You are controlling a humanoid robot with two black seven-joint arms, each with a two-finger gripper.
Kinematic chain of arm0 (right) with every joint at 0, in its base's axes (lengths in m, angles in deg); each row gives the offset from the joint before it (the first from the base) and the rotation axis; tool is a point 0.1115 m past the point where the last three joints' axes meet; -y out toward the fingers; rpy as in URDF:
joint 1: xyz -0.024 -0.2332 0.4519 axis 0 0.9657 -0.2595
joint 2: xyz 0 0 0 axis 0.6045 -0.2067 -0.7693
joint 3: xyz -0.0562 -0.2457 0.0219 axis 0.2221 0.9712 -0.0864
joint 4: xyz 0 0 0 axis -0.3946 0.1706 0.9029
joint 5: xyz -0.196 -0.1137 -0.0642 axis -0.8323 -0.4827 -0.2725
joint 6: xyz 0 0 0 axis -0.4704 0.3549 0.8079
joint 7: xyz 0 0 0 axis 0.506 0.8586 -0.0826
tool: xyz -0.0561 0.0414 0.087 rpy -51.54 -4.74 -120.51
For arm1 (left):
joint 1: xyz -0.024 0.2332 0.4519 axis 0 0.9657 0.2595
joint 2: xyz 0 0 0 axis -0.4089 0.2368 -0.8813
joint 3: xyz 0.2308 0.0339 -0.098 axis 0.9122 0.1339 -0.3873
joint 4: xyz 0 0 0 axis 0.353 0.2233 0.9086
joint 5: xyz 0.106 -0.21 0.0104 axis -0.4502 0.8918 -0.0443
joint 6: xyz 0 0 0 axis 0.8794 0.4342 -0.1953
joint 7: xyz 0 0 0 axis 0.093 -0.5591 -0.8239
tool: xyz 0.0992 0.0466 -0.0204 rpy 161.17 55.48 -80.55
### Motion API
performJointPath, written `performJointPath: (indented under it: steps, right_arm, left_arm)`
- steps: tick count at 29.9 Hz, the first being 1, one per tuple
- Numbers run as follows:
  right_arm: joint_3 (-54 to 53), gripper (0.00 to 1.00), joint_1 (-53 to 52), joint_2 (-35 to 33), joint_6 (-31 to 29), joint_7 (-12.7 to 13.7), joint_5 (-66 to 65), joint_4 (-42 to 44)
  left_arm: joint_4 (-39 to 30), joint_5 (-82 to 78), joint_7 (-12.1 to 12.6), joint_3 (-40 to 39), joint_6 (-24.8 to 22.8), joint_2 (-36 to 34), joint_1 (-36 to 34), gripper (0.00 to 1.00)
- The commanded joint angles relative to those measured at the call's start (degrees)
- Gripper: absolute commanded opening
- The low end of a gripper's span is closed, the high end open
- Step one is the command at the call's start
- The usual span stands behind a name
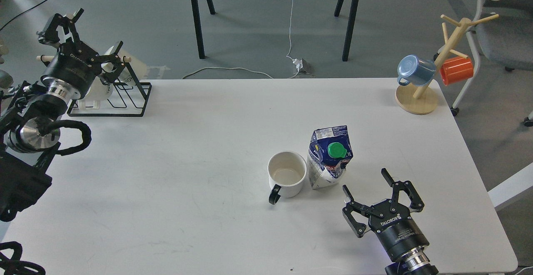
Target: Place cup and milk with both arms
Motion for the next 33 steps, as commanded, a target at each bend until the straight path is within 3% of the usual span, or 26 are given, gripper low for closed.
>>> performJointPath:
  steps: [1,10,18,27,33]
  right_arm:
    - [-4.09,0.98,-0.24,-6.29,-0.01,-0.02,0.01,-0.56]
    - [-16.23,0.99,-14.11,-12.1,-0.01,-0.1,-0.34,4.09]
    - [-15.36,0.99,-36.08,-12.37,-0.01,0.25,-0.43,20.61]
    - [-7.37,1.0,-60.26,-6.57,-0.01,-0.28,-2.27,48.12]
    - [-6.21,1.0,-61.68,-6.3,-0.01,-0.28,-2.18,47.17]
  left_arm:
    - [0.14,0.1,0.08,-0.26,-0.01,0.12,-0.03,0.99]
    - [0.67,0.63,-0.01,-0.44,-0.01,1.08,0.05,0.99]
    - [0.67,10.29,-0.19,-0.52,-0.19,3.02,0.05,0.99]
    - [0.67,12.5,-0.19,-1.84,-0.28,4.51,-0.29,0.99]
    - [0.76,12.41,-0.27,-2.19,-0.28,4.51,-1.26,0.99]
